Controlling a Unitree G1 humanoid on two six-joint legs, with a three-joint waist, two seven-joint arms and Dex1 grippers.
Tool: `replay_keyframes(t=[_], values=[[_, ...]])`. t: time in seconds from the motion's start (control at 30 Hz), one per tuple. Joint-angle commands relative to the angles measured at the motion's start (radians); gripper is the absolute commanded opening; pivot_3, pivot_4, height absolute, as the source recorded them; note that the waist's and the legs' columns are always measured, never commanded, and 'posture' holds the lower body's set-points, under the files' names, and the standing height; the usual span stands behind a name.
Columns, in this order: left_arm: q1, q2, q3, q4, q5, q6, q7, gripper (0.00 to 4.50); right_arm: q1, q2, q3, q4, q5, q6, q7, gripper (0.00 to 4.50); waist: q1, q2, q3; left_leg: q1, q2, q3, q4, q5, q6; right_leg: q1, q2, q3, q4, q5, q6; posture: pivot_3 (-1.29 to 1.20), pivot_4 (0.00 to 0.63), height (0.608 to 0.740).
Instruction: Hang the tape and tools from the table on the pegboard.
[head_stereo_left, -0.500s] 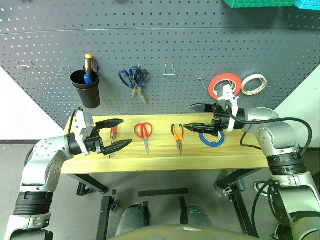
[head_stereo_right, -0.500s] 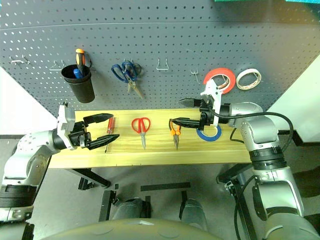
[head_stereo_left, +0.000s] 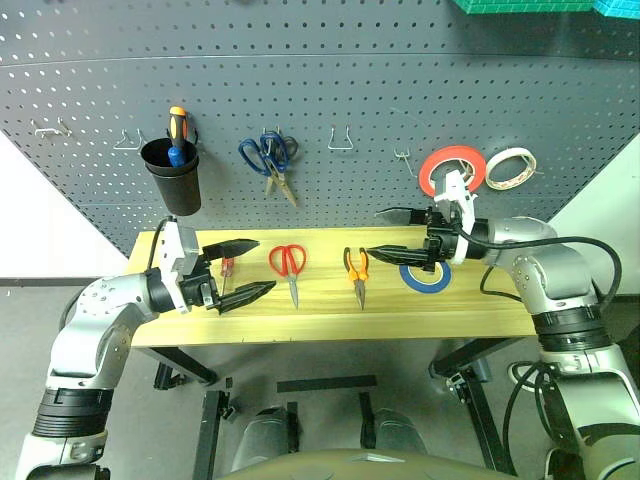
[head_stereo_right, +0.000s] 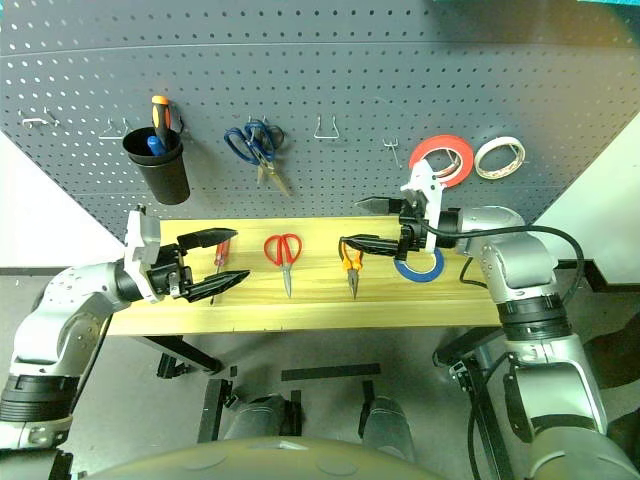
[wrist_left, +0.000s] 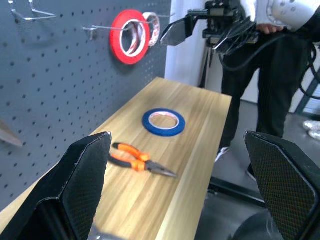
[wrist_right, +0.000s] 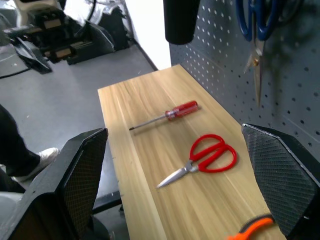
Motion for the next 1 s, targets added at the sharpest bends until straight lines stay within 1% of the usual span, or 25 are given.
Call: replay_keyframes(t=[0.03, 0.13, 0.3, 0.37, 0.5, 0.53, 0.57, 0.63, 0.77, 0.87, 0.93, 0.97, 1.0], values=[[-0.04, -0.019, -0.033, -0.019, 0.02, -0.007, 0.018, 4.46, 0.023, -0.033, -0.051, 0.01, -0.01, -0.034, -0.003, 4.5, 0.0, 0.0, 0.0, 0.0, 0.0, 0.0, 0.0, 0.0, 0.0, 0.0, 0.0, 0.0, 0.0, 0.0, 0.0, 0.02, 0.084, 0.732], [-0.089, -0.02, -0.028, 0.03, 0.02, -0.009, 0.015, 4.46, 0.048, -0.022, -0.053, -0.037, -0.011, -0.006, -0.048, 4.5, -0.003, 0.0, 0.0, 0.0, 0.0, 0.0, 0.0, 0.0, 0.0, 0.0, 0.0, 0.0, 0.0, 0.0, 0.0, 0.0, 0.097, 0.732], [-0.137, -0.035, -0.047, 0.087, 0.045, -0.033, 0.011, 4.46, 0.083, -0.03, -0.035, -0.038, -0.069, -0.042, -0.092, 4.5, -0.016, 0.0, 0.0, 0.0, 0.0, 0.0, 0.0, 0.0, 0.0, 0.0, 0.0, 0.0, 0.0, 0.0, 0.0, -0.03, 0.112, 0.732], [-0.142, -0.04, -0.058, 0.103, 0.062, -0.048, 0.005, 4.46, 0.099, -0.04, -0.042, -0.064, -0.066, -0.018, -0.1, 4.5, -0.024, -0.001, 0.002, 0.0, 0.0, 0.0, 0.0, 0.0, 0.0, 0.0, 0.0, 0.0, 0.0, 0.0, 0.0, -0.04, 0.129, 0.732], [-0.153, -0.041, -0.08, 0.166, 0.099, -0.097, -0.031, 4.46, 0.131, -0.072, -0.019, -0.085, -0.11, 0.002, -0.123, 4.5, -0.027, -0.001, 0.012, 0.0, 0.0, 0.0, 0.0, 0.0, 0.0, 0.0, 0.0, 0.0, 0.0, 0.0, 0.0, -0.04, 0.167, 0.732], [-0.156, -0.041, -0.091, 0.188, 0.115, -0.116, -0.039, 4.46, 0.133, -0.081, -0.008, -0.073, -0.131, 0.001, -0.129, 4.5, -0.027, -0.001, 0.019, 0.0, 0.0, 0.0, 0.0, 0.0, 0.0, 0.0, 0.0, 0.0, 0.0, 0.0, 0.0, -0.05, 0.181, 0.732], [-0.162, -0.044, -0.1, 0.212, 0.132, -0.135, -0.044, 4.46, 0.13, -0.087, 0.003, -0.055, -0.154, -0.004, -0.137, 4.5, -0.028, -0.001, 0.025, 0.001, 0.001, -0.001, 0.0, 0.0, 0.0, 0.0, 0.0, 0.0, 0.0, 0.0, 0.0, -0.05, 0.181, 0.732], [-0.184, -0.06, -0.119, 0.27, 0.178, -0.186, -0.036, 4.46, 0.112, -0.09, 0.02, -0.029, -0.186, 0.001, -0.157, 4.5, -0.028, -0.001, 0.036, 0.002, 0.001, -0.002, 0.0, 0.0, 0.0, 0.0, -0.001, 0.001, 0.001, 0.0, 0.0, -0.05, 0.212, 0.732], [-0.237, -0.107, -0.164, 0.4, 0.31, -0.324, 0.04, 4.46, 0.06, -0.086, 0.074, 0.033, -0.248, 0.024, -0.169, 4.5, -0.029, -0.002, 0.077, 0.002, 0.001, -0.002, 0.001, 0.0, 0.001, 0.0, -0.001, 0.003, 0.001, 0.0, 0.0, -0.07, 0.269, 0.732], [-0.266, -0.156, -0.186, 0.46, 0.338, -0.367, 0.054, 4.46, 0.017, -0.066, 0.107, 0.103, -0.294, 0.007, -0.182, 4.5, -0.031, -0.004, 0.107, 0.0, 0.001, -0.001, 0.001, -0.001, 0.002, -0.003, -0.002, 0.004, 0.002, 0.0, 0.0, -0.08, 0.307, 0.732], [-0.295, -0.18, -0.216, 0.51, 0.393, -0.413, 0.074, 4.46, -0.013, -0.055, 0.121, 0.154, -0.319, -0.003, -0.189, 4.5, -0.031, -0.005, 0.125, -0.004, 0.001, 0.0, 0.002, -0.001, 0.002, -0.008, -0.002, 0.005, 0.002, 0.0, 0.0, -0.08, 0.325, 0.732], [-0.306, -0.188, -0.226, 0.523, 0.411, -0.425, 0.082, 4.46, -0.024, -0.051, 0.127, 0.167, -0.331, -0.006, -0.193, 4.5, -0.03, -0.006, 0.138, -0.005, 0.0, 0.0, 0.002, -0.001, 0.002, -0.009, -0.002, 0.005, 0.003, 0.0, 0.0, -0.08, 0.347, 0.732], [-0.316, -0.199, -0.229, 0.527, 0.415, -0.42, 0.091, 4.46, -0.034, -0.048, 0.132, 0.182, -0.341, -0.012, -0.195, 4.5, -0.03, -0.006, 0.15, -0.005, 0.0, 0.0, 0.002, -0.001, 0.002, -0.009, -0.002, 0.005, 0.003, 0.0, 0.0, -0.08, 0.353, 0.732]])
